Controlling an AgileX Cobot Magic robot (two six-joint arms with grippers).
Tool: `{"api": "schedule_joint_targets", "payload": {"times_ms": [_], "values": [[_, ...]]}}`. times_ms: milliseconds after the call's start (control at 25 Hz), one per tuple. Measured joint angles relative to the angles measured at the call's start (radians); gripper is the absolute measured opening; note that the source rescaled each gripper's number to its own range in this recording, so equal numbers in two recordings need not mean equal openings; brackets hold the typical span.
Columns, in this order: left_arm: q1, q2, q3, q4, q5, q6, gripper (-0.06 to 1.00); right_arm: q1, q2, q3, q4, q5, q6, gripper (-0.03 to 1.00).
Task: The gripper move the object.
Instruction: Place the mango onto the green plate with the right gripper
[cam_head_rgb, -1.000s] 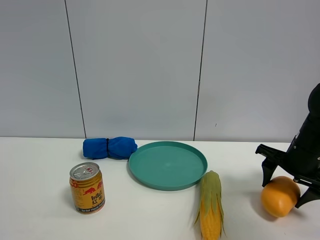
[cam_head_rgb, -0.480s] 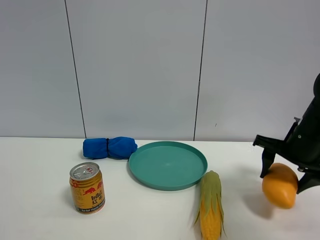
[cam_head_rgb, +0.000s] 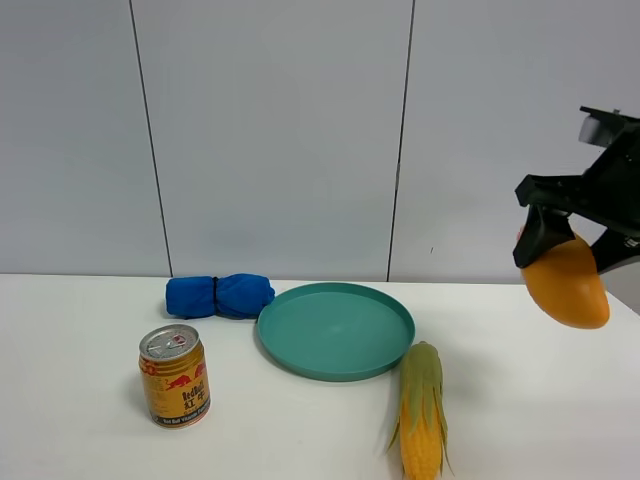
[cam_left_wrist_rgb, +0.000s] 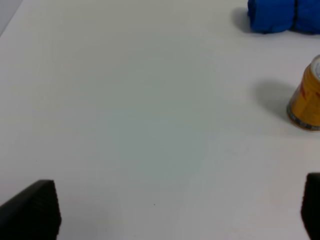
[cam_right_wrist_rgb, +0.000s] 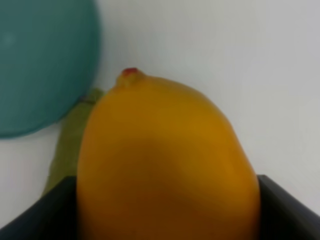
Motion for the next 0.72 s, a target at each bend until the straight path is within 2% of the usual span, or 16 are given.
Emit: {"api": "schedule_joint_targets", "payload": {"times_ms": [160,320,480,720], "values": [[0.0,0.0,0.0,0.0,0.0,0.0,1.0,0.08,-0.012,0.0,0.031,-0.042,-0.187,0.0],[0.0,0.0,0.0,0.0,0.0,0.0,1.0,0.156,-0.012,0.0,0.033,-0.169,-0.324,0.0],[0.0,0.0,0.0,0.0,0.0,0.0,1.0,0.191,0.01,-0.034,0.033,-0.246,-0.334,0.0],[0.0,0.0,0.0,0.0,0.0,0.0,1.0,0.252,0.171,-0.224,0.028,-0.237,-0.292,0.0]]}}
